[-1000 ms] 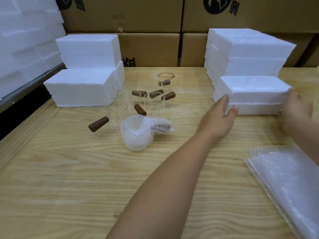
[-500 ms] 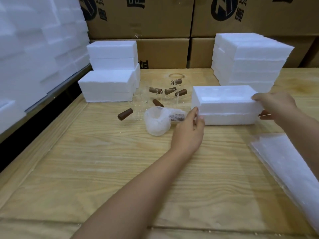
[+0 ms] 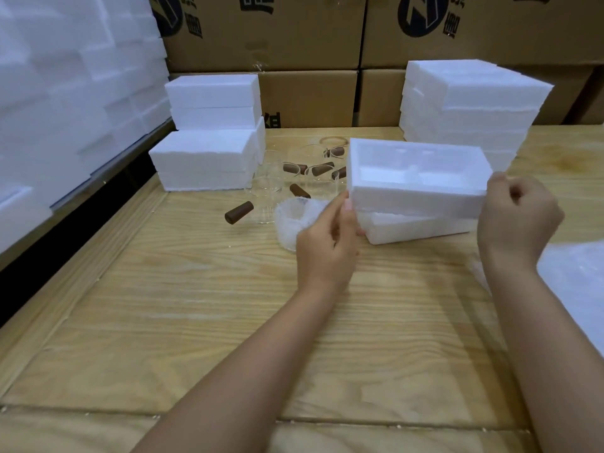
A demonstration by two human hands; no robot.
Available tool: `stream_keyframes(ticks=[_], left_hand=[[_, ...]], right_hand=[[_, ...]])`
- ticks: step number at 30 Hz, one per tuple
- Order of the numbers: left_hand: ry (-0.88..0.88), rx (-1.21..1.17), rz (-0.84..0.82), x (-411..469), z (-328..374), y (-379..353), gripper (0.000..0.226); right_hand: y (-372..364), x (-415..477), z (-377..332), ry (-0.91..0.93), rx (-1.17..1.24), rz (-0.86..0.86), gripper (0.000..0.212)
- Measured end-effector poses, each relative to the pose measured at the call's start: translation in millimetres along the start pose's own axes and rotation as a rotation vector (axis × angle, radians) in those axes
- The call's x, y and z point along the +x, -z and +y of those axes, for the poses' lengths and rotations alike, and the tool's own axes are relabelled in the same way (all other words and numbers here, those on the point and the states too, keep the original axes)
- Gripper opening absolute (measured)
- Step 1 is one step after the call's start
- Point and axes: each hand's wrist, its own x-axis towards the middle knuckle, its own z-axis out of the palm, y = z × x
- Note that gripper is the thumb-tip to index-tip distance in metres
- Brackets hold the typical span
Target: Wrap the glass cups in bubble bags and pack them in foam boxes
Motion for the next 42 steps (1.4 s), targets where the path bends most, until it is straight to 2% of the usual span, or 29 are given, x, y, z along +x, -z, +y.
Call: stream_keyframes(ticks=[2,4,6,8,11,13,15,17,21,24,27,29,31,33,34,36,38,40,42], left_hand=[[-0.059,-0.092,0.092,5,10,10,0.033],[-0.055,-0.158,0.138,12,20,23,0.037],[-0.037,-0.185,0.106,16,24,37,0.047],[-0.030,-0.244,-0.029,19,24,53,0.053],[0.012,-0.317,-0.369,22,21,76,0.043],[0.104,-0.320,-0.500,27,18,89,0.040],[0.207,-0.315,-0.577,30,13,98,0.040],[0.280,-0.292,-0.649,32,8,105,0.039],[0.371,-0.243,-0.735,34,-3,117,0.042],[0.460,-0.221,-0.753,35,-8,122,0.041],[0.508,-0.166,-0.734,35,-11,125,0.039],[0.474,-0.124,-0.679,34,-10,125,0.038],[0.407,-0.132,-0.552,35,-11,123,0.038],[0.315,-0.164,-0.332,36,-15,119,0.038],[0.257,-0.138,-0.202,37,-18,117,0.039],[0.159,0.015,0.029,38,-25,113,0.038],[0.099,0.160,0.127,38,-30,106,0.029],[0.116,0.229,0.078,36,-32,99,0.015],[0.166,0.293,-0.011,36,-35,96,0.008]], right_hand=[[7,-2,-5,0.013,0.204,-0.030,0.039],[14,-2,-11,-0.006,0.380,-0.149,0.039],[17,-3,-17,-0.052,0.522,-0.338,0.039],[19,-5,-20,-0.115,0.578,-0.521,0.044],[22,-6,-16,-0.207,0.522,-0.710,0.048],[25,-6,-11,-0.224,0.435,-0.848,0.047],[26,-7,-8,-0.209,0.345,-1.001,0.041],[26,-8,-4,-0.224,0.283,-1.098,0.049],[21,-13,-1,-0.234,0.173,-1.155,0.063],[15,-17,1,-0.293,0.165,-1.153,0.053],[8,-21,2,-0.305,0.108,-1.173,0.035],[6,-23,2,-0.291,0.069,-1.164,0.035],[4,-23,0,-0.276,0.033,-1.119,0.039],[2,-25,-4,-0.156,-0.011,-0.963,0.041],[0,-25,-6,-0.052,-0.025,-0.823,0.040],[-8,-28,-19,0.182,-0.053,-0.598,0.027],[-21,-34,-35,0.384,-0.108,-0.643,0.008],[-40,-39,-44,0.495,-0.248,-0.809,0.024],[-54,-43,-49,0.533,-0.371,-0.905,0.038]])
